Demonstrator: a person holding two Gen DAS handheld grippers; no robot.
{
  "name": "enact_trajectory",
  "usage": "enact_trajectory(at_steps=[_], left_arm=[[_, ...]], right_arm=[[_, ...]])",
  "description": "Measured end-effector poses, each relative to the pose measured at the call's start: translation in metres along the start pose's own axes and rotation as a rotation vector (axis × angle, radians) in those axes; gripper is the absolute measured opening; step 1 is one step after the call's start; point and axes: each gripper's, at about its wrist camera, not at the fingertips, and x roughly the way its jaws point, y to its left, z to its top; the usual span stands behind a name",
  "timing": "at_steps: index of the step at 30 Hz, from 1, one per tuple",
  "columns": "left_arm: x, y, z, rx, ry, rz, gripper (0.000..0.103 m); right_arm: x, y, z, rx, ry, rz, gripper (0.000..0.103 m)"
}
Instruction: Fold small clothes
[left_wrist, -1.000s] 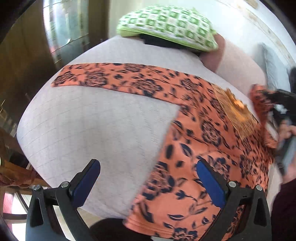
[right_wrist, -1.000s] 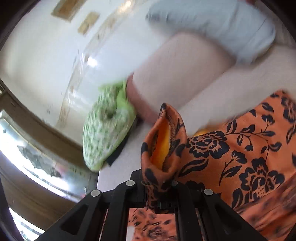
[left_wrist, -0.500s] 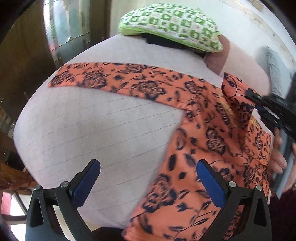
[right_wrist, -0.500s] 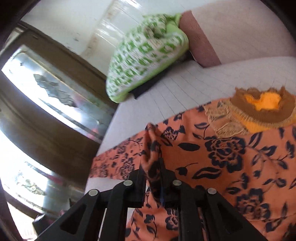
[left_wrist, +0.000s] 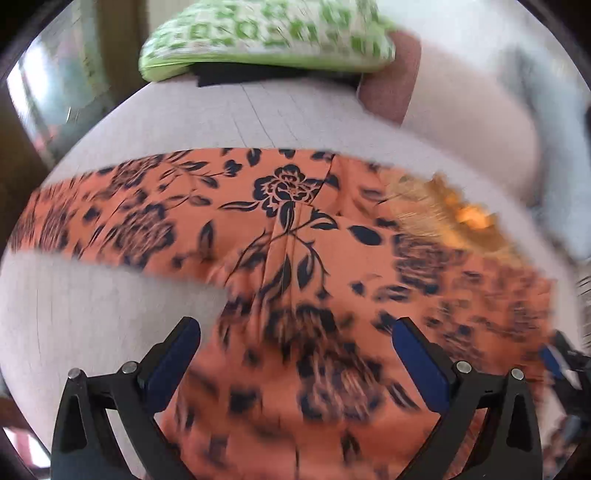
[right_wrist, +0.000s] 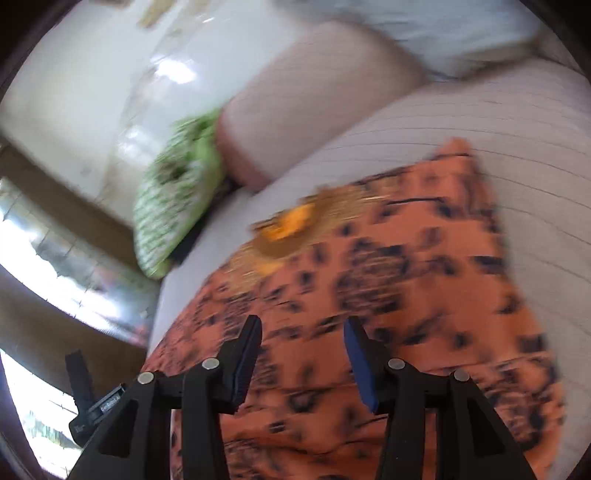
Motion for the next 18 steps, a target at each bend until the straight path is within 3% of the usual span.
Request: enact_trajectory(at_steps=[1, 3, 4, 7, 9, 13, 18], left_arm=[[0.019, -0.004, 0.004, 0.009, 0.045, 0.046, 0.103], [0.05, -0.002, 0.009, -0.011, 0.127, 0.05, 0.103], [0.046, 0.002, 0.012, -0.044, 0.094, 0.031, 0.103], [0.026, 0.007, 0.021, -0.036, 0.112, -0.03, 0.103], [0.006, 0.02, 0.019, -0.015, 0.072, -0.047, 0.103], [-0.028, 0.081, 0.001, -0.057, 0.034, -0.041, 0.103], [-0.052, 0.198, -0.019, -0.227, -0.022, 0.06, 0.103]], right_arm=[[0.009, -0.017, 0.004, 0.041, 0.043, -0.061, 0.047], [0.013, -0.042, 0.009, 0.108, 0.078, -0.059, 0.022], [0.007, -0.044, 0.011, 0.122, 0.079, -0.038, 0.022], [-0.008, -0.028, 0.01, 0.028, 0.063, -0.067, 0.026], [-0.013, -0.01, -0.003, -0.037, 0.083, -0.003, 0.026], [-0.021, 0.034, -0.052, -0.231, 0.115, 0.08, 0.026], [-0.017, 0.065, -0.122, -0.385, 0.159, 0.122, 0.026]])
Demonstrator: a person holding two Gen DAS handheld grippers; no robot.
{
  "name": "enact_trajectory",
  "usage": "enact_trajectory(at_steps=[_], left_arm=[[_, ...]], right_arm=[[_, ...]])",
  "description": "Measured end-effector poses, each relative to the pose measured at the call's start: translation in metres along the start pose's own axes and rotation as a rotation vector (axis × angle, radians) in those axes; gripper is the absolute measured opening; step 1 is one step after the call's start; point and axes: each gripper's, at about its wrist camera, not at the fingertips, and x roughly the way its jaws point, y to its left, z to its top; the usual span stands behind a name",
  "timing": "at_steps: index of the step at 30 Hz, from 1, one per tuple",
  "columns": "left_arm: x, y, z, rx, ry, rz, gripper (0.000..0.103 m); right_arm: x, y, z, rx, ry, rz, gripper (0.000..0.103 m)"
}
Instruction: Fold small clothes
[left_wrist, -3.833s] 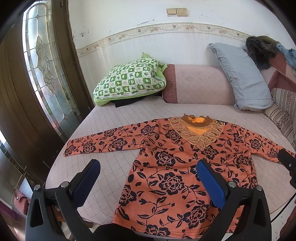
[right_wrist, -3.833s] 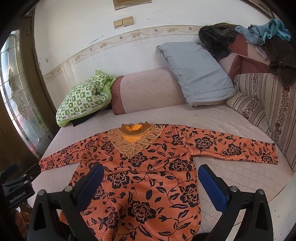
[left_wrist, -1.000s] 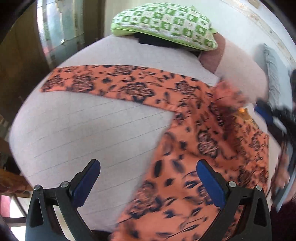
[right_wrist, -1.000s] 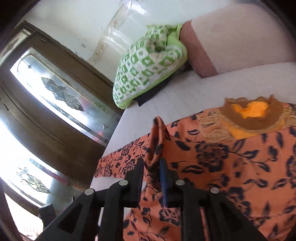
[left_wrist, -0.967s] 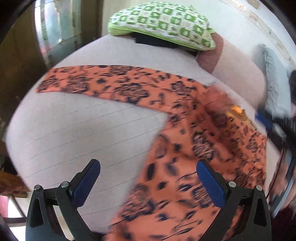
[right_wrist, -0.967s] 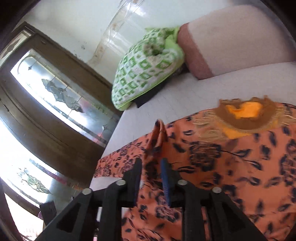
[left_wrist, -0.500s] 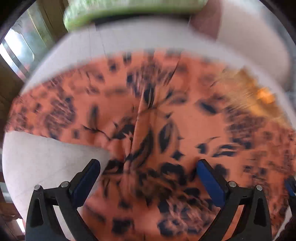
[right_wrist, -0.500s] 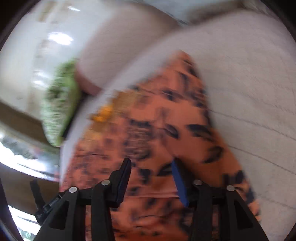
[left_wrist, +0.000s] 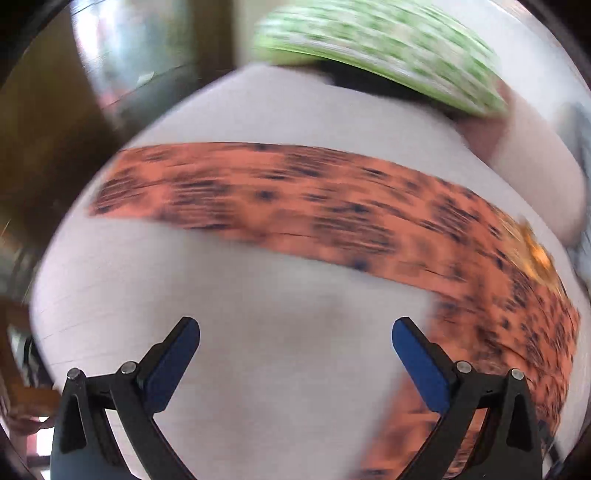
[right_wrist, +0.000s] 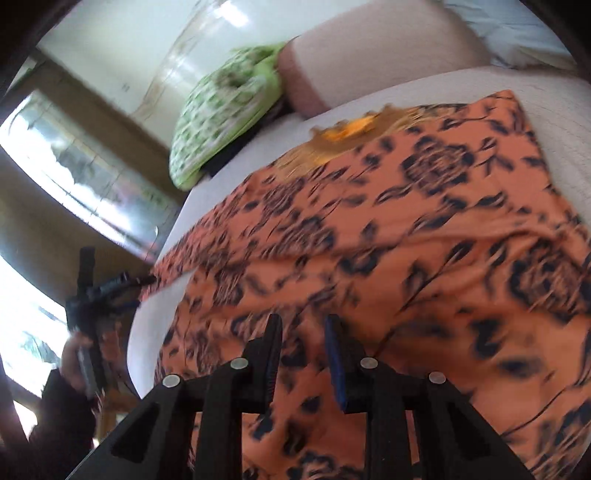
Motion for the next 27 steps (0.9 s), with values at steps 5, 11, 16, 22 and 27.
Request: enact_trajectory(at_steps=[5, 11, 16, 22, 27], left_arm=[[0.015, 0.12, 0.023, -0.23, 0.02, 0.043, 0.103], [0.049, 0.217, 0.04, -0.576, 0.055, -0.176, 0.103], [0.064, 0.227, 0.058, -0.654, -0.003, -0.285, 0.103], [0.082, 0.223, 0.075, -0.643, -0.097, -0.364, 0.096], [0.113, 0.217, 0.087, -0.614, -0.079, -0.46, 0.012]], right_arm=[[0.015, 0.01, -0.032, -0.073, -0.066, -0.068, 0.025], [0.018, 0.026, -0.05, -0.206, -0.113, -0.204, 0.026], [0.011, 0.019, -0.053, -0.174, -0.118, -0.176, 0.026], [0.025, 0.023, -0.048, -0.177, -0.119, -0.181, 0.026], [0.025, 0.02, -0.047, -0.164, -0.115, -0.162, 0.026]])
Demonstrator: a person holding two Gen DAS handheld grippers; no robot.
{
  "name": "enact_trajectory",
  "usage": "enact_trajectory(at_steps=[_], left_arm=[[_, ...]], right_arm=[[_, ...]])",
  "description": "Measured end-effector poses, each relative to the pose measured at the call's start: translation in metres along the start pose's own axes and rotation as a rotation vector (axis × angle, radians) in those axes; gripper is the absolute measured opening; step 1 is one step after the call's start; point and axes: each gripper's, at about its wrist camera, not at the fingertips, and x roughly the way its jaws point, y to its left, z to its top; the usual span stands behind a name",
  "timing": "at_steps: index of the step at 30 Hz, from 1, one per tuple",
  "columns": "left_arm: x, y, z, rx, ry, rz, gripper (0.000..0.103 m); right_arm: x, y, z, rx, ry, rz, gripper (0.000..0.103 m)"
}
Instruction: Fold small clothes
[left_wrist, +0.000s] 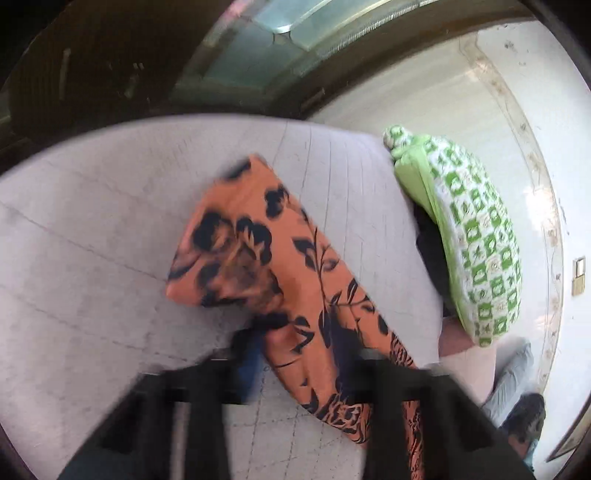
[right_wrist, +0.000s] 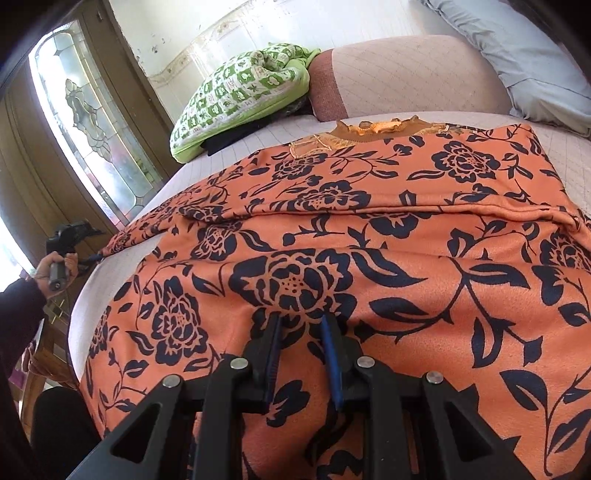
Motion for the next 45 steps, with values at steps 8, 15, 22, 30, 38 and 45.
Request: enact_trajectory(at_steps=[8, 15, 22, 30, 38, 45], left_arm=[[-0.01, -0.073, -0.028, 0.318, -0.117, 0.025, 0.006], [-0.028, -0.197, -0.103, 0.639, -0.065, -0.065, 0.006], [-0.03, -0.321, -0.233, 0.882, 0.051, -0.181, 0.006], [0.019, -0.414, -0.397, 0.957, 0.267, -0.287, 0.006], [0.075, -0.42, -0.486, 1.033, 0.447, -0.2, 0.052], [0.043, -0.39, -0.416, 1.084, 0.219, -0.098, 0.075]], right_arm=[[0.0, -0.004, 0.0, 0.03, -0.008, 0.03, 0.026], [-0.006, -0.009, 0.001, 0.071, -0.008, 0.075, 0.025], [-0.057, -0.05, 0.01, 0.212, -0.165, 0.102, 0.025], [-0.116, -0.121, 0.012, 0.464, -0.398, 0.075, 0.026], [-0.126, -0.152, 0.008, 0.631, -0.438, 0.06, 0.066], [-0.111, -0.141, 0.013, 0.533, -0.359, 0.037, 0.07]])
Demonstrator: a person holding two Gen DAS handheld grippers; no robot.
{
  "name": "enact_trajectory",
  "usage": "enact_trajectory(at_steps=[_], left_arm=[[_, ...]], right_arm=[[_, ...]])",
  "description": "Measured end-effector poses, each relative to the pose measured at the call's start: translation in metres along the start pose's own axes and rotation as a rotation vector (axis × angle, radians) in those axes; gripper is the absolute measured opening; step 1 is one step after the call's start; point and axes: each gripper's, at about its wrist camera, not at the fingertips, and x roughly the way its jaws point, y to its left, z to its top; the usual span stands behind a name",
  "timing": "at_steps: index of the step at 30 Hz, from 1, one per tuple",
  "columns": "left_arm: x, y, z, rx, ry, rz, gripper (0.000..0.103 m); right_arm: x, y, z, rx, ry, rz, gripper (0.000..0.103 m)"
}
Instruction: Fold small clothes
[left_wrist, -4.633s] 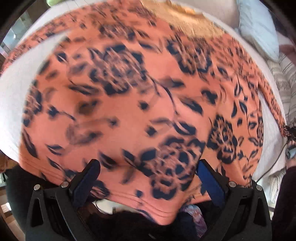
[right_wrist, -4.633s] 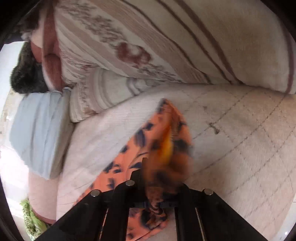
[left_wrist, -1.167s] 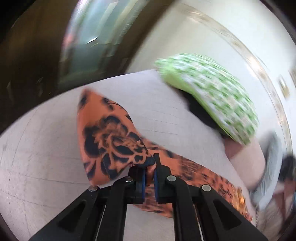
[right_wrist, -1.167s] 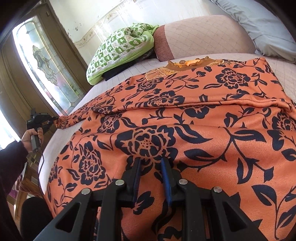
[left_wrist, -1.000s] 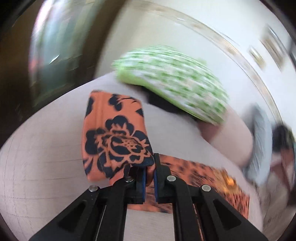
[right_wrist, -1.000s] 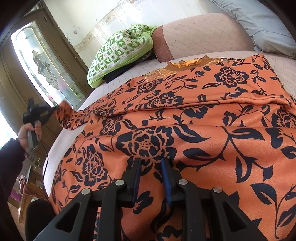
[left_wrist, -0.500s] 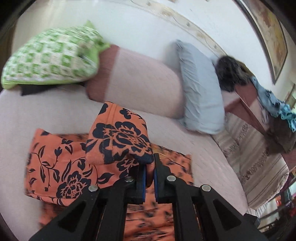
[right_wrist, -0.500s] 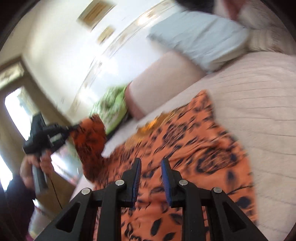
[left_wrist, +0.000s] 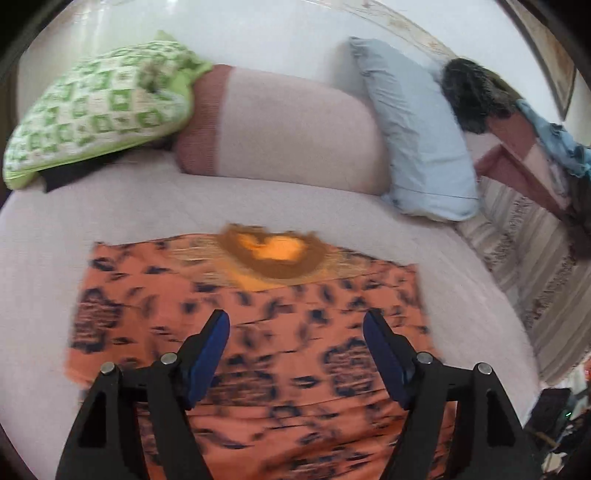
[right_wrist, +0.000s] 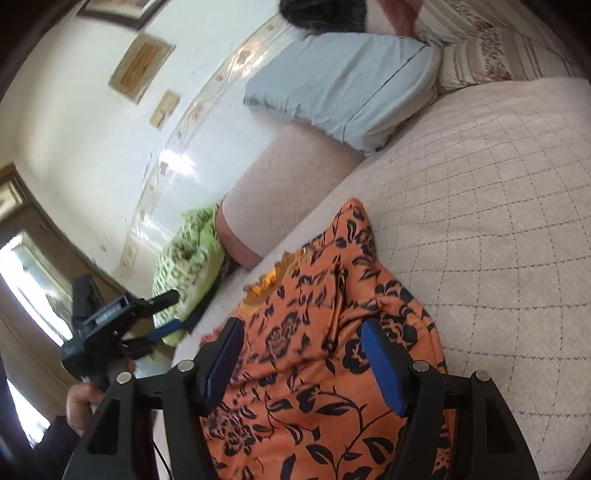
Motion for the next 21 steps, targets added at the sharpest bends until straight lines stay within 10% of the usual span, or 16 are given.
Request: enact_trajectory(at_steps=[7, 11, 17, 21], left_arm=[[0.005, 0.125, -0.024, -0.15, 0.095, 0.287, 0.075], [0.009, 0.166, -0.035, -0.239, 0.11, 0.335, 0.075], [0.021, 0.196, -0.043, -0.319, 0.142, 0.324, 0.075], [0.028, 0.192, -0.044, -0.289, 0.158, 0.289, 0.075]], right_arm=[[0.057, 0.01, 0.017, -0.068, 0.175, -0.104, 0.06], [0.112, 0.003, 0.039, -0.042, 0.309, -0.17, 0.052], [0.155, 0.015, 0.048, -0.156, 0.471, -0.284, 0.009], [0.142, 0.039, 0.083, -0.248, 0.354, -0.283, 0.008]])
